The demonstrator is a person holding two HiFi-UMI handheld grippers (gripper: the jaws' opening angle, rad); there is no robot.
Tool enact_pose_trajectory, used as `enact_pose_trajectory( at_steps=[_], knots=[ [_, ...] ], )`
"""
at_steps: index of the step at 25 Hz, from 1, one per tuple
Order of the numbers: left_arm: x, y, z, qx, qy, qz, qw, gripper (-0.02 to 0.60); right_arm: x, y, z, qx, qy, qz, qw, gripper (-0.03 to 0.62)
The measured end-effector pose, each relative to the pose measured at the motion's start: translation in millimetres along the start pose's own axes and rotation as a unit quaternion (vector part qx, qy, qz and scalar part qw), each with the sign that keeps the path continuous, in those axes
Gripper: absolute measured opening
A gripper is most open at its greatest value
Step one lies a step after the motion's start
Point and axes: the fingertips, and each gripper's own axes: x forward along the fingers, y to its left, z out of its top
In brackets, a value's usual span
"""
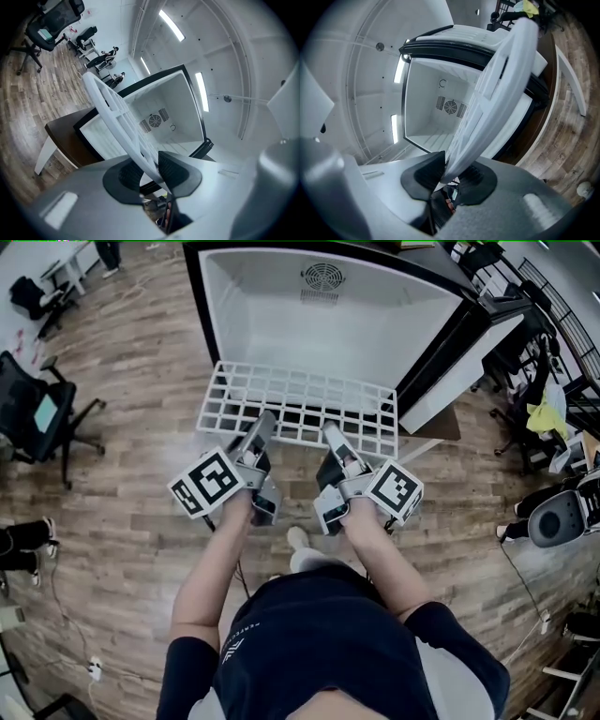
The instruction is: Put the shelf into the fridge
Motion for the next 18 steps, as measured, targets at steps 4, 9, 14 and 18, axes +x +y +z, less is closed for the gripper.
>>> enact_pose_trajectory(
  at_steps=[4, 9, 14, 18],
  knots=[
    [10, 1, 4, 0.0, 0.001, -0.001, 1.0, 0.106, 8, -2, 7, 0.004, 0.0, 0.003, 1.0, 0.067],
    [18, 0, 5, 0.002, 0.004, 0.002, 1.0, 0.106, 11, -2, 15, 0.005, -0.002, 0.007, 1.0, 0.066],
    [26, -3, 8, -0.002, 0.003, -0.001, 1.0, 0.106, 15, 1, 23, -0.001, -0.002, 0.01, 1.0, 0.064],
    [31, -3, 11, -0.005, 0.006, 0.0, 1.0, 0.106, 19, 0, 27, -0.002, -0.002, 0.01, 1.0, 0.064]
  ],
)
